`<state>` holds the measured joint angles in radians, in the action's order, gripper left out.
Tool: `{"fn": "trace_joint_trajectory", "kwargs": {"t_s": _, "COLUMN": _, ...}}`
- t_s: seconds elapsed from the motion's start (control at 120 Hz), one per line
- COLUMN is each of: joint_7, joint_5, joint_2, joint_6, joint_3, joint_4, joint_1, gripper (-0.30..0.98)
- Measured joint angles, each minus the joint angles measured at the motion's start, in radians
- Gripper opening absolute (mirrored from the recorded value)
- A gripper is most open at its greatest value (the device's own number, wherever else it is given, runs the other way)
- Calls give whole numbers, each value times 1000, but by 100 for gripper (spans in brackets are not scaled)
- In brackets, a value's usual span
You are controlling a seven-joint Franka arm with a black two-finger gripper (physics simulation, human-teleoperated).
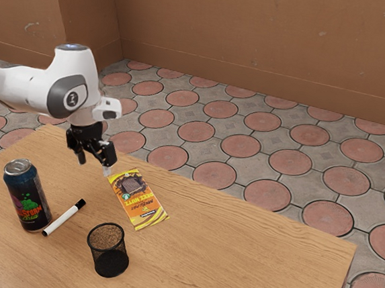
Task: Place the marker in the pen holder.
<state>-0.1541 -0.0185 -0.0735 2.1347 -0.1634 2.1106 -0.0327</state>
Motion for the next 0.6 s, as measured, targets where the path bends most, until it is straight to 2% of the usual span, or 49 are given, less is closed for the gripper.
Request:
{"fn": "trace_joint_trajectory", "kwargs": {"t_s": 0.308, "joint_7": -95, "joint_5": 48, "joint_2": 56, "joint_6": 117, "joint_3": -54, "joint_4": 193, "joint_1": -33, "gripper": 69}}
{"fn": "trace_joint_trajectory", "kwargs": {"t_s": 0.417, "joint_7": -118, "joint_5": 57, "joint_2": 38, "joint_6": 141, "joint_3": -82, "joint_4": 202, "joint_1": -40, "gripper": 69}}
{"fn": "trace_joint_trajectory", "kwargs": {"t_s": 0.6, "joint_7": -150, "joint_5": 58, "joint_2": -45, "joint_6": 179, "joint_3": -101, "joint_4": 189, "joint_1": 4, "gripper": 69}}
